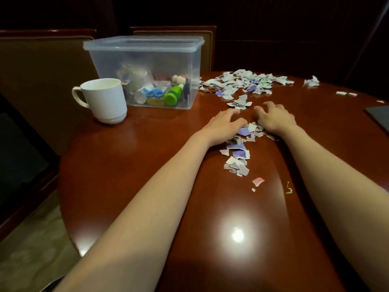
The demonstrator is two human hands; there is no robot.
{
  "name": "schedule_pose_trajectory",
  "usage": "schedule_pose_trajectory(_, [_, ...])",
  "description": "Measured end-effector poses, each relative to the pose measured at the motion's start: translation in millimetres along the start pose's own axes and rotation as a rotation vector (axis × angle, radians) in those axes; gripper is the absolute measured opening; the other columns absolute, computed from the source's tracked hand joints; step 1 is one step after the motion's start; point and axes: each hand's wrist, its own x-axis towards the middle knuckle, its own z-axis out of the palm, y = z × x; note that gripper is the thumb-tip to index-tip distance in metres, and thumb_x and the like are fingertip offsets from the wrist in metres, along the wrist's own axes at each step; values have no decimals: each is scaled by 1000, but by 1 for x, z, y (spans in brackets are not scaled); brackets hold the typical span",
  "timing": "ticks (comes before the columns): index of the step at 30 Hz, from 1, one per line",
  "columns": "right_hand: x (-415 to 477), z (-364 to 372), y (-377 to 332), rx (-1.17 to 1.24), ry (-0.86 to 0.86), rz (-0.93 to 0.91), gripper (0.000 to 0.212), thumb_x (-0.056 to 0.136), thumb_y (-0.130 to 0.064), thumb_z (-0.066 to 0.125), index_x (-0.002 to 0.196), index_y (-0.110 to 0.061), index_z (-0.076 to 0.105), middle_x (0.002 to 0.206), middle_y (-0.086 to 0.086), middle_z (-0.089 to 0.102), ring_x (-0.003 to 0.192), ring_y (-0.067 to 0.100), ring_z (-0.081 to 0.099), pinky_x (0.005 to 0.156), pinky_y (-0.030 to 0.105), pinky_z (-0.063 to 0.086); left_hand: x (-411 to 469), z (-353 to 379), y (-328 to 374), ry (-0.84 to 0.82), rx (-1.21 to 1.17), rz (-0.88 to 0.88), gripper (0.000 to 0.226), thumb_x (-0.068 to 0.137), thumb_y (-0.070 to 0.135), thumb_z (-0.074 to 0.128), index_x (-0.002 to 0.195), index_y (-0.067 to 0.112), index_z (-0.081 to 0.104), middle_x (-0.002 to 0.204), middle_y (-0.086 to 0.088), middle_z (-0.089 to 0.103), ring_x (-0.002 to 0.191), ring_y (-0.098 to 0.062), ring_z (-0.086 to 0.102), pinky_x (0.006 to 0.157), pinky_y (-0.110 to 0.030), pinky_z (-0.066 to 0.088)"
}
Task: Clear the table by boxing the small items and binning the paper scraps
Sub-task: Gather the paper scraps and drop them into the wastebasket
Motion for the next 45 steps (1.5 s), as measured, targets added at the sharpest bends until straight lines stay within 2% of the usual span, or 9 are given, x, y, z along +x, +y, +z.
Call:
schedule_pose_trajectory(10, [56,25,-42,-78,-131,-369,57,97,-41,36,149,-21,22,157,9,13,145,25,12,116,41,13,45,-13,-13,133,-174,-19,50,97,18,39,145,16,26,150,-9,29,137,-21,29,101,-25,26])
schedule_pose_trajectory(13, [72,33,-56,-121,-230,-419,57,98,-37,33,150,-23,15,158,10,7,147,26,4,119,44,7,59,-19,-18,201,-271,-41,52,96,15,39,146,17,25,150,-9,28,137,-22,29,105,-29,27])
schedule_pose_trajectory(18, [83,38,-58,-160,-294,-398,58,98,-47,25,150,-24,18,158,8,13,146,25,13,118,42,13,70,-22,-23,264,-351,-67,49,95,11,38,143,17,30,146,-10,33,134,-22,34,107,-31,29])
schedule_pose_trajectory(26, [51,31,-54,-110,-246,-465,53,98,-43,34,146,-20,33,153,5,30,141,22,27,111,35,25,62,-22,-25,308,-427,-97,47,93,7,39,138,18,39,140,-8,40,126,-20,41,101,-29,36])
schedule_pose_trajectory(31, [9,13,-45,102,-187,-510,33,95,-33,48,124,-23,60,128,-2,60,115,17,55,91,27,39,44,-20,-23,284,-361,-75,44,90,7,44,132,20,44,136,-6,43,121,-19,44,98,-30,39])
schedule_pose_trajectory(35, [-21,0,-35,344,-239,-407,25,91,-22,54,110,-18,70,117,-3,65,106,12,60,92,22,43,25,-18,-22,273,-306,-50,43,91,11,42,132,22,44,138,-4,42,127,-20,41,101,-33,36])
schedule_pose_trajectory(40, [-51,-12,-20,657,-315,-339,23,90,-11,53,83,-18,74,97,0,72,102,13,65,101,35,47,2,-17,-14,68,3,1,42,97,18,29,136,25,45,148,1,38,134,-17,35,113,-39,27])
schedule_pose_trajectory(43, [-71,-18,-14,714,-326,-328,24,88,-8,53,80,-15,75,95,4,73,100,15,66,99,33,48,-14,-15,-6,-54,265,67,44,102,13,19,139,19,43,150,-1,35,138,-16,31,116,-38,22])
schedule_pose_trajectory(45, [-83,-21,-13,735,-324,-320,25,88,-6,52,81,-13,75,93,3,73,97,14,66,96,29,49,-27,-17,-3,-90,288,117,44,104,16,19,136,20,48,149,-2,38,135,-19,36,111,-34,25])
